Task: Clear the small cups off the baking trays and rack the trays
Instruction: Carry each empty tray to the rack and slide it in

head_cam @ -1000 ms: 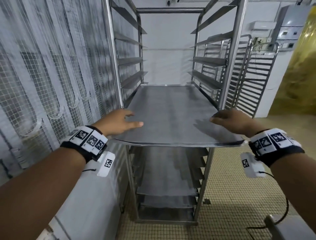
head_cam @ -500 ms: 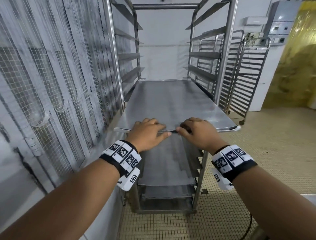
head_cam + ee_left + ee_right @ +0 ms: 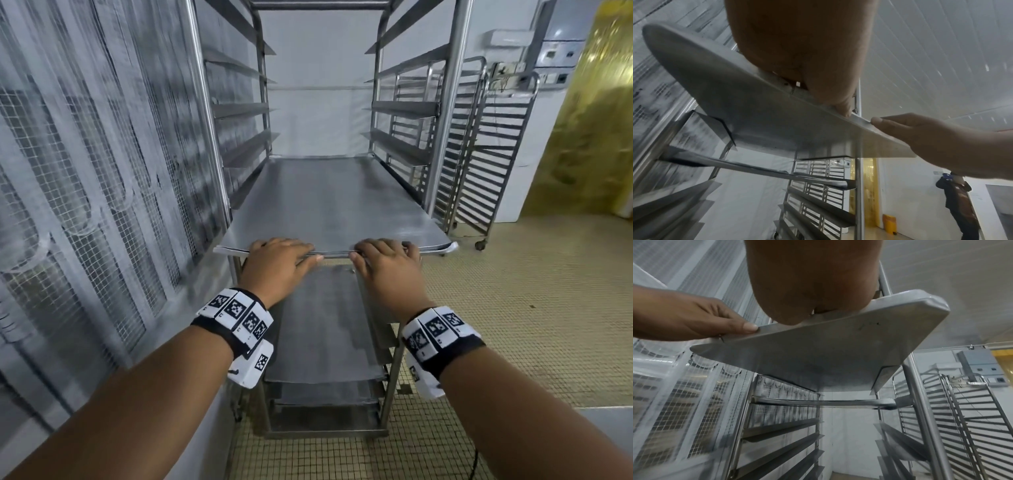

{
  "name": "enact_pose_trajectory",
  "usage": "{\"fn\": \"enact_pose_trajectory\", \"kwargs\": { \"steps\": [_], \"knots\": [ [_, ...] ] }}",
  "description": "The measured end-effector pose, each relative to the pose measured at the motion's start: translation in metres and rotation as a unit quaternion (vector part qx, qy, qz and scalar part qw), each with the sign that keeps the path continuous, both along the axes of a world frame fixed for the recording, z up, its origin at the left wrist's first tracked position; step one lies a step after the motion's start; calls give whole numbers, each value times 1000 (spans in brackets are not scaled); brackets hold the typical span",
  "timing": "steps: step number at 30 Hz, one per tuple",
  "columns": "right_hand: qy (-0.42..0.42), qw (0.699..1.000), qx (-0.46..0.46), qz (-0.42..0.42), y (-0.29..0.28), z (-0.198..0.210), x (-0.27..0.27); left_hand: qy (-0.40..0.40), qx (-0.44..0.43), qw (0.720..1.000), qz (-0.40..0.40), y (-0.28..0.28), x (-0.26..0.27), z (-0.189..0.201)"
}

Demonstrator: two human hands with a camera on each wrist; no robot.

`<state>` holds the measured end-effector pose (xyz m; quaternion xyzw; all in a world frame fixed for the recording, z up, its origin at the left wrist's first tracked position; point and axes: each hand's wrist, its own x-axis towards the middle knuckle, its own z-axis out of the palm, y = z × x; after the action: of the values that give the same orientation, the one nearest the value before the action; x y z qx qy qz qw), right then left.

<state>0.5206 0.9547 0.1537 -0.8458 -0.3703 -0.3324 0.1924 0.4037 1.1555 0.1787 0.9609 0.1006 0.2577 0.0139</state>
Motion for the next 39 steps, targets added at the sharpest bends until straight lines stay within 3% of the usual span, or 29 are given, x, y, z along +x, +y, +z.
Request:
{"fn": "enact_pose_trajectory", "kwargs": {
  "steps": [9, 21, 39],
  "knots": [
    [13, 1000, -6, 25, 34, 2, 68, -22, 6, 1000, 15, 36, 65, -8],
    [28, 998, 21, 59, 91, 7, 148, -66, -54, 996, 28, 84, 138, -6],
    [89, 996, -14, 21, 152, 16, 221, -88, -53, 995, 13, 150, 217, -7]
  ]
}}
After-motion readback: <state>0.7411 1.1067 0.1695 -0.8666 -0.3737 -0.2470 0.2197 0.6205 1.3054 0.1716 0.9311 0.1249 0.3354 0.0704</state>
